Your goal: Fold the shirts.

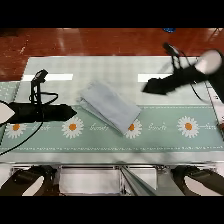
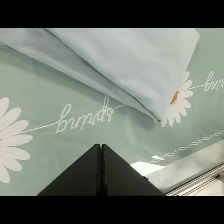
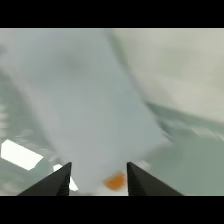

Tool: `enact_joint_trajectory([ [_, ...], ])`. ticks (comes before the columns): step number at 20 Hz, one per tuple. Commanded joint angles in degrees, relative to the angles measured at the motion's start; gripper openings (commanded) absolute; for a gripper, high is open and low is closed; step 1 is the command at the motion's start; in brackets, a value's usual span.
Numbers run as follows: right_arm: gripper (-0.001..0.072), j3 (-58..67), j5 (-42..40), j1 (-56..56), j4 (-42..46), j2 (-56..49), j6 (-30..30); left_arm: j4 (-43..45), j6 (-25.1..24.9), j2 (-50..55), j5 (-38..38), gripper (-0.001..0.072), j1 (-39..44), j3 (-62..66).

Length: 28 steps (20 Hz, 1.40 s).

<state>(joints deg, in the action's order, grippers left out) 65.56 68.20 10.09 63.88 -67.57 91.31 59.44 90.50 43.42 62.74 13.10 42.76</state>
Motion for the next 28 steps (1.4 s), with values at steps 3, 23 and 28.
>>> enact_joint_trajectory([
  [3, 0.0406, -37.4, -21.3, -1.3, 4.1, 23.7, 24.0, 0.6, -1.5, 0.0, -0.2, 0.0018, 0.1, -0.2],
  [23, 0.0406, -32.2, -27.6, 6.7, -48.0, -10.2, -19.0, 0.6, -1.3, 0.0, -0.9, 0.0018, 0.1, -2.2],
  [28, 0.0064, -22.5, -27.7, 11.6, -47.9, -15.6, -19.4, 0.6, -1.3, 0.0, -0.9, 0.0018, 0.1, -2.2],
])
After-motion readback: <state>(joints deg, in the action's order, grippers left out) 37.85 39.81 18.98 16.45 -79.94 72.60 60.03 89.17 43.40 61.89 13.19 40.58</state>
